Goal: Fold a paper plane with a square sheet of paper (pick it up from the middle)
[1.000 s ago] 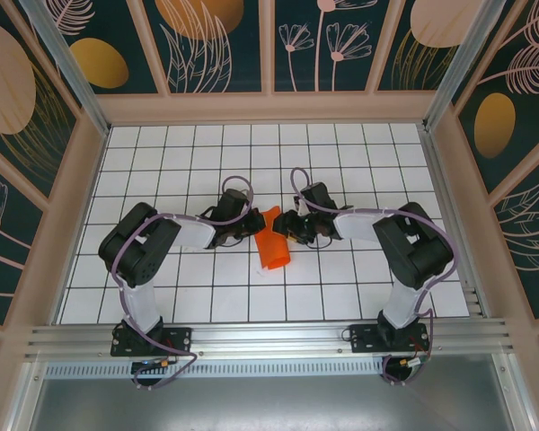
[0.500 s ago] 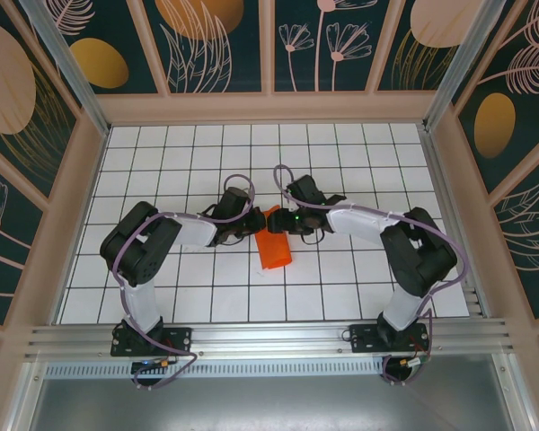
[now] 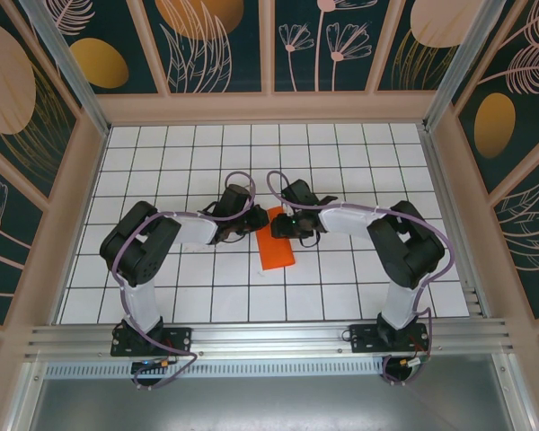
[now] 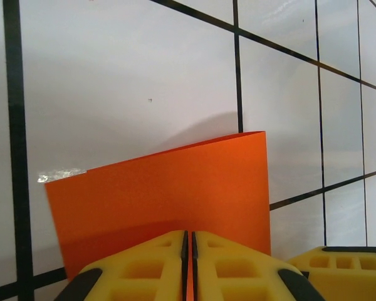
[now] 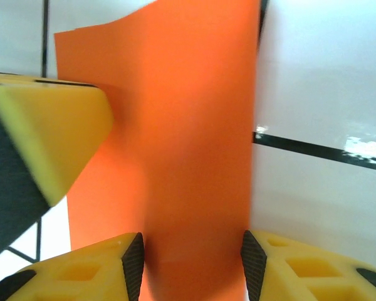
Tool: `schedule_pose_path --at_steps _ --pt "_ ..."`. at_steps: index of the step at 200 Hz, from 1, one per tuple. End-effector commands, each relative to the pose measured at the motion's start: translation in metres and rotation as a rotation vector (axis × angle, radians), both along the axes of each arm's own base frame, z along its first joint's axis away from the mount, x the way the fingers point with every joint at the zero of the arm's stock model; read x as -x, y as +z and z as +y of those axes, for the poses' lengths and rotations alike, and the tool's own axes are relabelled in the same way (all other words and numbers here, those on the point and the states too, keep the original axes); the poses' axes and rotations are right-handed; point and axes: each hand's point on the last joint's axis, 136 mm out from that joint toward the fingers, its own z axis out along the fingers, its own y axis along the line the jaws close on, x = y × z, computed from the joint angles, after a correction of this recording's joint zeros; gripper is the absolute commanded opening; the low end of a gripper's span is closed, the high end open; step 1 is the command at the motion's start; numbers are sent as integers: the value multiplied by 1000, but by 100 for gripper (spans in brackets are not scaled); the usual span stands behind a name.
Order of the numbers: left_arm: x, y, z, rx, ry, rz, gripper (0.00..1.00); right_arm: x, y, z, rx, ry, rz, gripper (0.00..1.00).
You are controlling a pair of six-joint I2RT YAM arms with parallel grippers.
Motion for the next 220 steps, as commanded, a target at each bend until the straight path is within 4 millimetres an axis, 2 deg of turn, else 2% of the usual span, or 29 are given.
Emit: schedule_pose_path --at_steps 1,26,48,91,155,184,189,220 --pt "-6 25 -4 17 8 -51 14 -3 5 -13 32 -23 -22 50" --pt "-6 27 -4 15 7 -56 15 -5 10 -15 45 -26 -44 54" --pt "-7 29 -4 17 9 -59 18 -4 6 -17 58 -19 -37 55" --pt "-7 37 -2 20 17 -78 24 -3 0 -19 23 -28 -11 46" --pt "-3 42 -1 37 13 -98 30 2 13 -18 -185 -21 35 35" --pt "2 46 -7 94 -18 -105 32 8 18 -14 -262 -3 53 34" --pt "3 47 -8 105 -24 -106 32 2 18 -21 -272 -30 52 35" --pt "8 44 -13 137 -47 -91 32 2 15 -25 -269 -34 54 35"
